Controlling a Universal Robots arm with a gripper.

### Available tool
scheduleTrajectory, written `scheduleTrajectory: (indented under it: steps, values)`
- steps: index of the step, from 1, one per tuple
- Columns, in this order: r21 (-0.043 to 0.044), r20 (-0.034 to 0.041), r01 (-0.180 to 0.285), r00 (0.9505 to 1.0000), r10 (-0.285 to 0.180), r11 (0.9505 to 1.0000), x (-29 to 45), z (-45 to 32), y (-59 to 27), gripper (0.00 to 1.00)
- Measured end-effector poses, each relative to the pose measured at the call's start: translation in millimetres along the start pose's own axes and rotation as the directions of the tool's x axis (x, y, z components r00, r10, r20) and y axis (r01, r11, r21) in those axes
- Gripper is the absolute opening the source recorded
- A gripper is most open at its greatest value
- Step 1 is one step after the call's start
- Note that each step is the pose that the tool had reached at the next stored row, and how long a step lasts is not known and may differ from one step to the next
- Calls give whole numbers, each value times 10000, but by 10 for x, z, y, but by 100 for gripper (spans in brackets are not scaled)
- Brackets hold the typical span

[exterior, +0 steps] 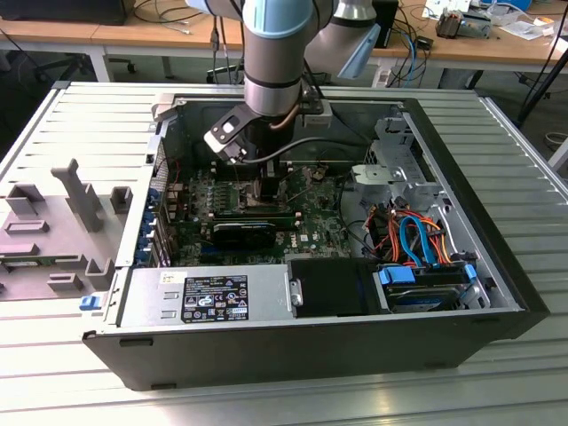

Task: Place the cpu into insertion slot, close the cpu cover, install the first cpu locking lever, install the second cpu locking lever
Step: 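Place the cpu into insertion slot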

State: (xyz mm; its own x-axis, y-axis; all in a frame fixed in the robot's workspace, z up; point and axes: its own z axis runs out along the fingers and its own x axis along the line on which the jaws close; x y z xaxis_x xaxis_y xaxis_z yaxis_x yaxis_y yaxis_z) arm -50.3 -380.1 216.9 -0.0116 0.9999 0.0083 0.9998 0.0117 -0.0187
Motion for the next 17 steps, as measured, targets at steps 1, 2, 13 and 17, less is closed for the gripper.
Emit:
scheduleTrajectory:
  steps: [1,2,13,17]
  values:
    - [0,1,0,10000,0,10000,-1,4,-6,55]
    - [0,1,0,10000,0,10000,-1,8,-11,55]
    - [0,-1,0,10000,0,10000,25,86,-67,55]
    - [0,0,1,10000,-1,10000,25,122,-67,55]
